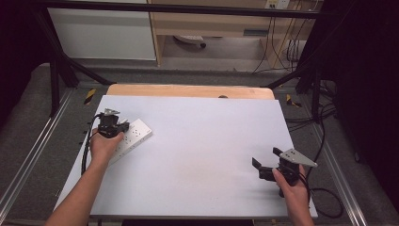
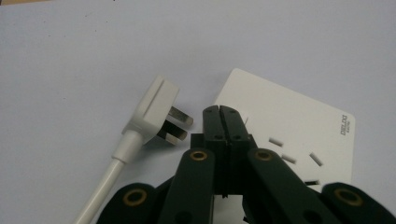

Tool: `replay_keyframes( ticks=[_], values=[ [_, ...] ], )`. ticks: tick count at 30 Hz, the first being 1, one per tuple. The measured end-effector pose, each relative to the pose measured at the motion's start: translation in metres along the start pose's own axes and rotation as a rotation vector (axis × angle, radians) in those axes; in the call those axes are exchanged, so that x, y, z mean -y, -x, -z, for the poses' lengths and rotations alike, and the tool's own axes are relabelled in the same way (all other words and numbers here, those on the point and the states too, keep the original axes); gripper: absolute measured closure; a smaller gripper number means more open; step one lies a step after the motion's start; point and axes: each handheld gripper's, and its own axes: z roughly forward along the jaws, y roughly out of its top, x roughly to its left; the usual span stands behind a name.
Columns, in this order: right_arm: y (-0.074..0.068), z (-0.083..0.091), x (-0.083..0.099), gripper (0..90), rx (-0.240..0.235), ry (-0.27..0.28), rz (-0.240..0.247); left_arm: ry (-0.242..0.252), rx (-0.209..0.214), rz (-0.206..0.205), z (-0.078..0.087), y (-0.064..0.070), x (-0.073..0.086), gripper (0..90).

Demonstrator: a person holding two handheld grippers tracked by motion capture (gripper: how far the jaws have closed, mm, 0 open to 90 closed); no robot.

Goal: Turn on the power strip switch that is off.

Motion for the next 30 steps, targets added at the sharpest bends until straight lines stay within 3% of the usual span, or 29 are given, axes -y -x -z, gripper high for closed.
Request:
replay_keyframes(
  ticks=[30],
  values=[
    [0.0006, 0.0001, -0.0001, 3.1, 0.0, 0.002, 0.0, 0.042, 0.021, -0.001, -0.0024, 0.0047, 0.0005, 90.0]
  ],
)
